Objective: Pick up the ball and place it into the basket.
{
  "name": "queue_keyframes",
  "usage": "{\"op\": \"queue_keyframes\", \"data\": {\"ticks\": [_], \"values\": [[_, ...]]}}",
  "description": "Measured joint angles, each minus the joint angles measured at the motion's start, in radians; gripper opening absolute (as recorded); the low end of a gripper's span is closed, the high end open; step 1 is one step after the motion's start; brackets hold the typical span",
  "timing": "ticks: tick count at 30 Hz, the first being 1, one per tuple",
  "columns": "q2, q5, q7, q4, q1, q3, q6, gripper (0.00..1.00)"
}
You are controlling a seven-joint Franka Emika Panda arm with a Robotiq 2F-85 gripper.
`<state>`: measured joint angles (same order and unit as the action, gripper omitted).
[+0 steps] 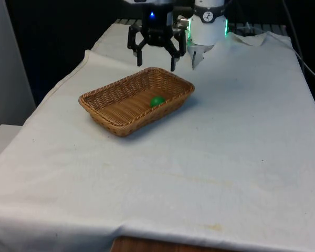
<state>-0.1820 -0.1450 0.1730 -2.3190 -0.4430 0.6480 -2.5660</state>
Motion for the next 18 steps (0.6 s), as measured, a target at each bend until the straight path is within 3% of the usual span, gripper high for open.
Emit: {"op": "queue_keyframes", "data": {"ticks": [6,18], "values": [[0.032,0.024,-0.045,0.0,-0.008,-0.022,0.017,1.0],[0.069,0.055,-0.14,0.031,-0.018,-0.1,0.071,1.0]]}}
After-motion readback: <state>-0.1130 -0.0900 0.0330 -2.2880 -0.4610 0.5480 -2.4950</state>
